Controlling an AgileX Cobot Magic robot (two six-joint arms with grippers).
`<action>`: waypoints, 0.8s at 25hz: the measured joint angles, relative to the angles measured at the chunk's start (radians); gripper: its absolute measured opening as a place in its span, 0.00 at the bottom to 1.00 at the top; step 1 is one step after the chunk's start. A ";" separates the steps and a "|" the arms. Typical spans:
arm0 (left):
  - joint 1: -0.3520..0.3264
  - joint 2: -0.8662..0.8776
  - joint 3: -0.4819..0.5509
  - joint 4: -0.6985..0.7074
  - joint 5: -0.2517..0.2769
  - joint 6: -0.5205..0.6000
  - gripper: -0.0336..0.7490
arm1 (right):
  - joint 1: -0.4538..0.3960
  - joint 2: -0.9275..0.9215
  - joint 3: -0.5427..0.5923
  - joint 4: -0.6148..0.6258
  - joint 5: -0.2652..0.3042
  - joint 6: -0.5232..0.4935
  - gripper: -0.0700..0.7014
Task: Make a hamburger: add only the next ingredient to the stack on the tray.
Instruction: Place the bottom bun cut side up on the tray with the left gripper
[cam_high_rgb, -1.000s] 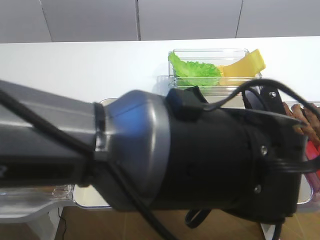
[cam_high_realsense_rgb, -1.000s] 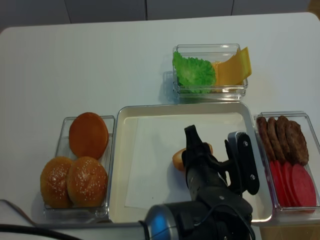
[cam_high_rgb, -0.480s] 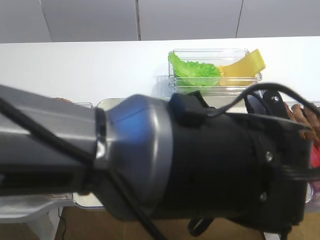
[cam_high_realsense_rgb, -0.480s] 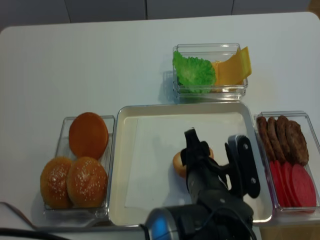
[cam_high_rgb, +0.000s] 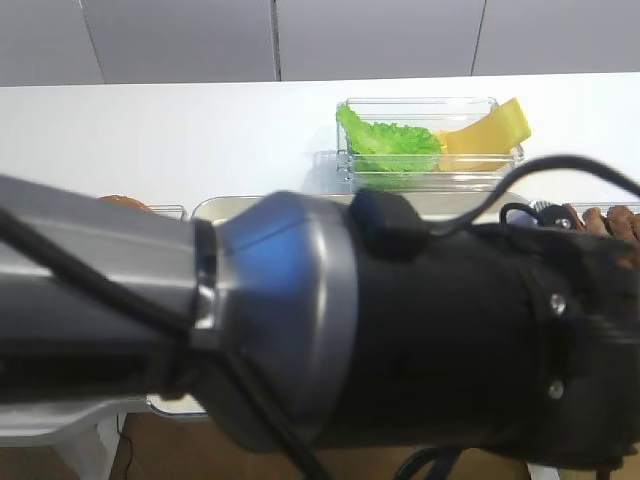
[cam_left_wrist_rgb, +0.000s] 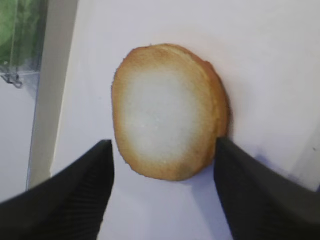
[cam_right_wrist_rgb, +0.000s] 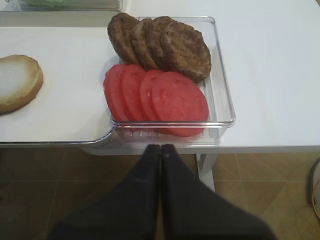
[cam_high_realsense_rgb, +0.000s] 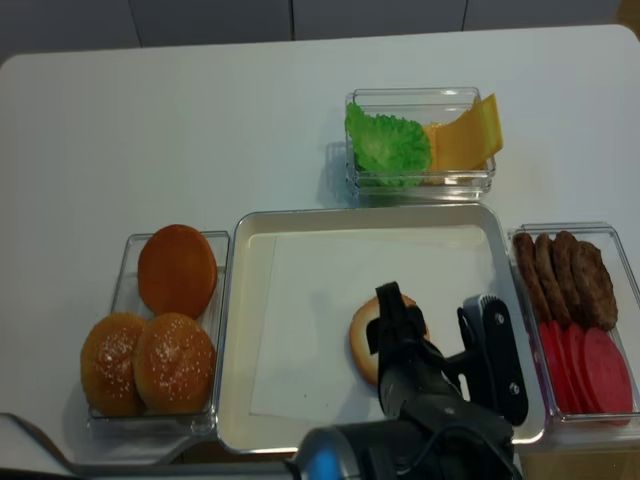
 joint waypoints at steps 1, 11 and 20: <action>0.000 0.000 -0.014 -0.012 0.007 0.016 0.64 | 0.000 0.000 0.000 0.000 0.000 0.000 0.03; 0.159 -0.077 -0.132 -0.239 -0.005 0.151 0.64 | 0.000 0.000 0.000 0.000 0.000 0.002 0.03; 0.486 -0.200 -0.132 -0.668 0.011 0.375 0.64 | 0.000 0.000 0.000 0.000 0.000 0.002 0.03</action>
